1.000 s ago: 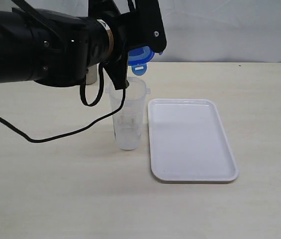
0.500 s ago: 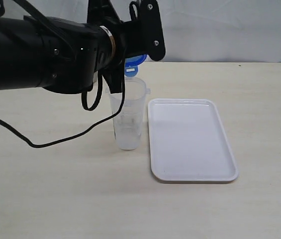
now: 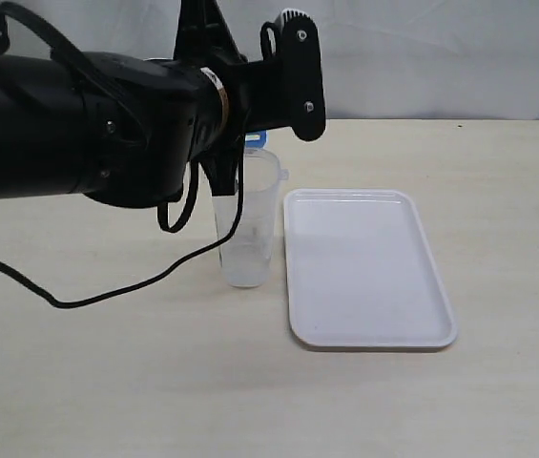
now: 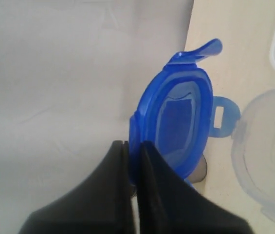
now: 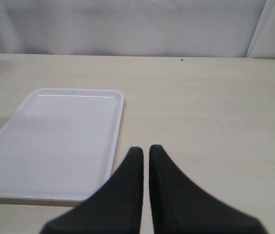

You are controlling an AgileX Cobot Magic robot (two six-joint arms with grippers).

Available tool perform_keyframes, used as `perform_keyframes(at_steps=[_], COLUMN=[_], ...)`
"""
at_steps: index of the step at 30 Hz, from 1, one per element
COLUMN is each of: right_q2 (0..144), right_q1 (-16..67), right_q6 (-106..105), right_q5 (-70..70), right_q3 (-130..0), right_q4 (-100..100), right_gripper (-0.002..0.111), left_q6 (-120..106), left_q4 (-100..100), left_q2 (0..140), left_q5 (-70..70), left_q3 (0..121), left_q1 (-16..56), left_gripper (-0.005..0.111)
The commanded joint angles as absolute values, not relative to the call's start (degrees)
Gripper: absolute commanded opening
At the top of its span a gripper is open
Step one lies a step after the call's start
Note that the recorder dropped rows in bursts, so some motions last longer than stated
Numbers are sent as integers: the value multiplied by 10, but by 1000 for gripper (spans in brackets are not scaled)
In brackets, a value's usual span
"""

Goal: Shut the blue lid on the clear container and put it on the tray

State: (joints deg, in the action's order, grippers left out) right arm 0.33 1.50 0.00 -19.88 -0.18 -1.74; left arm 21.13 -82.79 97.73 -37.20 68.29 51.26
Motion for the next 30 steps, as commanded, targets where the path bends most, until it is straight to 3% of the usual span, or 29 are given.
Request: perform_keyframes(at_steps=[1,30], right_q2=[0,0], right_q1=[15,15], right_q6=[0,0], right_q5=[-197,-197], right_q3=[0,0], right_q4=[-17,-17], right_gripper=[4,4], left_q6=[241,329], left_q4=[-867,-967], left_q2=[972,971], left_q5=[-379,-436], left_q3=[644,634], left_q1=[517,540], left_gripper=[0,0])
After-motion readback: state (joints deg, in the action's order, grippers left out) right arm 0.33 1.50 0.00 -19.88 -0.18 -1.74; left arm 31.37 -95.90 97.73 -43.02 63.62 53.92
